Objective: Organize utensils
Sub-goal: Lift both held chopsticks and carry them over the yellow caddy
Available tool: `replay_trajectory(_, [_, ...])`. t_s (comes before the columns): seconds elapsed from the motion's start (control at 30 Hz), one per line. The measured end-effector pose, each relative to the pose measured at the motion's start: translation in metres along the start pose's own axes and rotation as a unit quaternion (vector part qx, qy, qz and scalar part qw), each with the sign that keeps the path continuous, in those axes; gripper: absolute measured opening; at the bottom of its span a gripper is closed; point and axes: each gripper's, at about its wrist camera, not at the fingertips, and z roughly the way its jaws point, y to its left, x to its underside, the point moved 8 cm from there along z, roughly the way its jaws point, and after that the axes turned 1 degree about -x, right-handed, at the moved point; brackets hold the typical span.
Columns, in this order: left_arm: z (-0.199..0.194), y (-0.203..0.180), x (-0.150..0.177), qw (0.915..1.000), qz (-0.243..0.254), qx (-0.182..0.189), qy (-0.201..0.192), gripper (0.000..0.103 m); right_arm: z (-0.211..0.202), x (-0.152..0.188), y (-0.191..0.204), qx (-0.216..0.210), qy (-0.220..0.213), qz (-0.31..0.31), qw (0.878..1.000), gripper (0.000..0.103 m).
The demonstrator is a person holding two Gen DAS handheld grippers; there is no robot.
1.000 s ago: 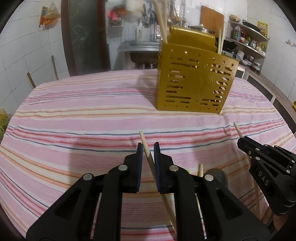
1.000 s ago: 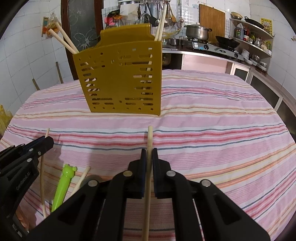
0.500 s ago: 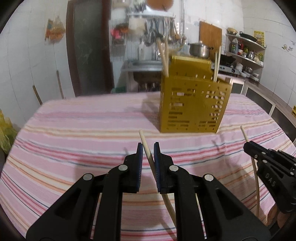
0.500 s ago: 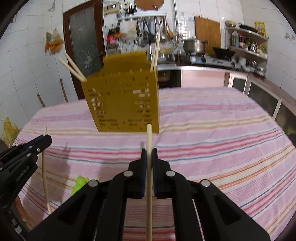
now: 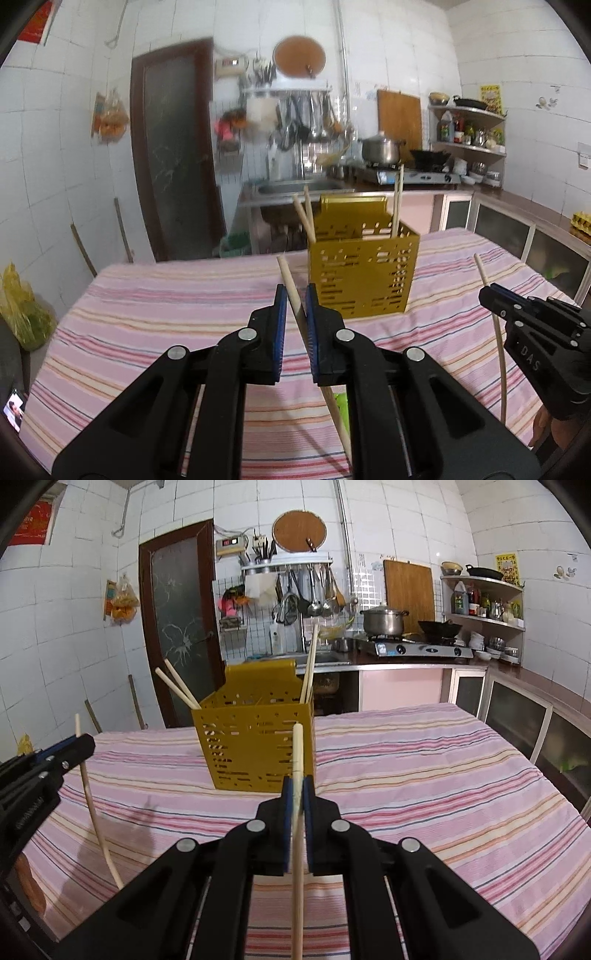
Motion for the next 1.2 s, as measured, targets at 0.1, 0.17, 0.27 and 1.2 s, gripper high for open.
replay_trajectory(0.1, [-0.013,0.001,-0.002,0.9999,0.004,0.001,-0.012,0.009,-0.009,-0.001,-0.001,0.001,-0.011,0.001,1.0,0.006])
replay_trajectory(0.17, [-0.019,0.001,-0.003,0.9998,0.005,0.003,-0.018,0.009,-0.015,-0.001,-0.001,0.002,-0.018,-0.001,1.0,0.006])
replay_trajectory(0.27, [-0.028,0.002,-0.006,0.9997,0.005,0.003,-0.026,0.009,-0.025,-0.003,-0.003,0.002,-0.029,0.001,1.0,0.006])
replay_trajectory(1.2, [-0.041,0.02,-0.015,0.9989,-0.026,0.01,-0.036,0.004,-0.053,-0.016,0.006,0.002,-0.067,-0.008,0.998,0.006])
